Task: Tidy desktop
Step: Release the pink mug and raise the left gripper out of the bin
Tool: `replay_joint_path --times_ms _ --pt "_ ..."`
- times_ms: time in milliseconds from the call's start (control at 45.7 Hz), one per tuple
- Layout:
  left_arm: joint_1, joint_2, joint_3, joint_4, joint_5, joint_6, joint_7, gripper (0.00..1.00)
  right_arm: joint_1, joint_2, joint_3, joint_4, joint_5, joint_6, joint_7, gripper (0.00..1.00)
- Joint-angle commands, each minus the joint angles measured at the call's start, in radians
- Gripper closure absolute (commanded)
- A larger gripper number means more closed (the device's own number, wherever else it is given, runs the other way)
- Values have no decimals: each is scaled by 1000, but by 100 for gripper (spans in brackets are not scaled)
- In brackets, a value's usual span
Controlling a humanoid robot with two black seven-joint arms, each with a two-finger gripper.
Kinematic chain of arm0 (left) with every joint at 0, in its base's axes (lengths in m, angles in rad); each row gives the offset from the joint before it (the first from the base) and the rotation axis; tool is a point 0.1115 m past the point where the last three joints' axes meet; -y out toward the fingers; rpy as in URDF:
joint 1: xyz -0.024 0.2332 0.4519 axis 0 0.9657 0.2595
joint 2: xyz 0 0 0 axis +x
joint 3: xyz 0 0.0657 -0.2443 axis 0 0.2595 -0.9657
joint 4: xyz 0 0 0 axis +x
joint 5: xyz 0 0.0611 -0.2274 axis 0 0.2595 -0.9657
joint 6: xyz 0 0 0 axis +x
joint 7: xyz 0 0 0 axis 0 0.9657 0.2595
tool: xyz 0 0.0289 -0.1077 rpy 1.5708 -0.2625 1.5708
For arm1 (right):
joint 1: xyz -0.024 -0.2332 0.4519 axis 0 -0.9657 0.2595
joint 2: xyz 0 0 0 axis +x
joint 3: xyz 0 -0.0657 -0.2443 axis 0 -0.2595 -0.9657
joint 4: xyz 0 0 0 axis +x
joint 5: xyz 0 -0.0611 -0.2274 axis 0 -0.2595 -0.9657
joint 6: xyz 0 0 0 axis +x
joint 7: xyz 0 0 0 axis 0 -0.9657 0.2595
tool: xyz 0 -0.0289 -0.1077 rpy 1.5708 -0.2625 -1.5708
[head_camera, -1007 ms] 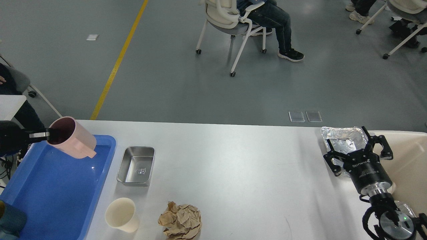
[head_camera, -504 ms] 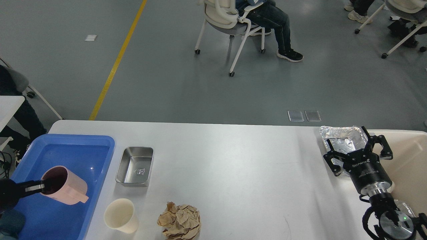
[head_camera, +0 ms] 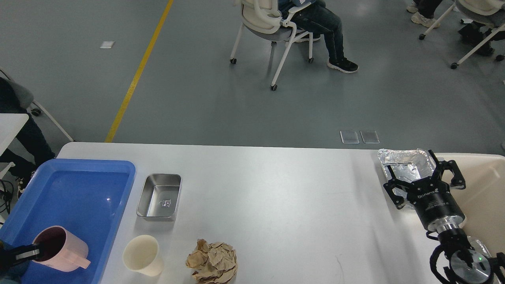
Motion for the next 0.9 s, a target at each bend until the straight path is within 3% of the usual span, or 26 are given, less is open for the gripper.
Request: replay_joint_path --times_ms 0,44,66,197,350,547,745,876 --pt "4 -1 -2 12 0 -1 4 66 0 -3 1 0 0 0 0 0" --pt "4 -1 -5 12 -2 -1 0 37 1 -3 1 0 0 0 0 0" --pt "4 -1 -6 12 -2 -1 0 30 1 -3 0 0 0 0 0 0" --pt "2 -3 -6 12 -2 -5 -4 20 1 -2 0 0 0 0 0 0" --pt "-13 -3 -9 3 -2 -10 -19 12 1 -2 0 0 0 0 0 0" --pt "-42 25 -17 -34 -5 -28 -138 8 6 -2 0 0 -2 -2 0 0" --pt "-166 118 -104 -57 -8 -209 -132 8 7 0 -2 0 -2 -3 0 0" --pt "-209 152 -135 -74 -6 -240 -128 7 7 -3 0 0 0 -3 0 0"
